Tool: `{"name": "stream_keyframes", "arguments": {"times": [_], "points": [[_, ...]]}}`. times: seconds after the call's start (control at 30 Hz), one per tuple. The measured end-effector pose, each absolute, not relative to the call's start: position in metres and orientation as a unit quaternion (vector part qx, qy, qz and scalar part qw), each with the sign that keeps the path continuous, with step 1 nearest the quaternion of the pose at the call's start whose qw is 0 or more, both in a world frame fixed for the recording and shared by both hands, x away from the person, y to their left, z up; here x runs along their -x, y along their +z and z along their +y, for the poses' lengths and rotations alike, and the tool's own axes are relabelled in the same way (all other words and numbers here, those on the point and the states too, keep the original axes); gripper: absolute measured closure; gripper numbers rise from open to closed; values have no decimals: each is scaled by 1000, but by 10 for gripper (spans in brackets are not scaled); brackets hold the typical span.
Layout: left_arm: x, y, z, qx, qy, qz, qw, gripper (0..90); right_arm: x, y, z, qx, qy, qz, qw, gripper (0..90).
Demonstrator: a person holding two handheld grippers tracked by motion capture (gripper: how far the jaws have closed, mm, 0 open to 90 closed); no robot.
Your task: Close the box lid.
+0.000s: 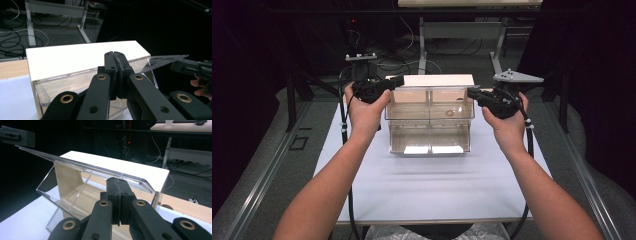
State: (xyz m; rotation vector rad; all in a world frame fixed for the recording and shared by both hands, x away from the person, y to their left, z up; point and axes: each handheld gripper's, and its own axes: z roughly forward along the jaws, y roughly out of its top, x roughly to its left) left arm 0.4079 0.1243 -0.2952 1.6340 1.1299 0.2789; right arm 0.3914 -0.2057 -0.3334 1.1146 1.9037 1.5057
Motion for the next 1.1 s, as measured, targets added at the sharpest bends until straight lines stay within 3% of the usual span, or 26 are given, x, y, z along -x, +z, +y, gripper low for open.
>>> {"name": "stream_keyframes", "arguments": {"times": [1.1], "points": [[-387,-345,119,-701,89,464,534,900,-372,-379,-212,-417,541,703,197,899]]}}
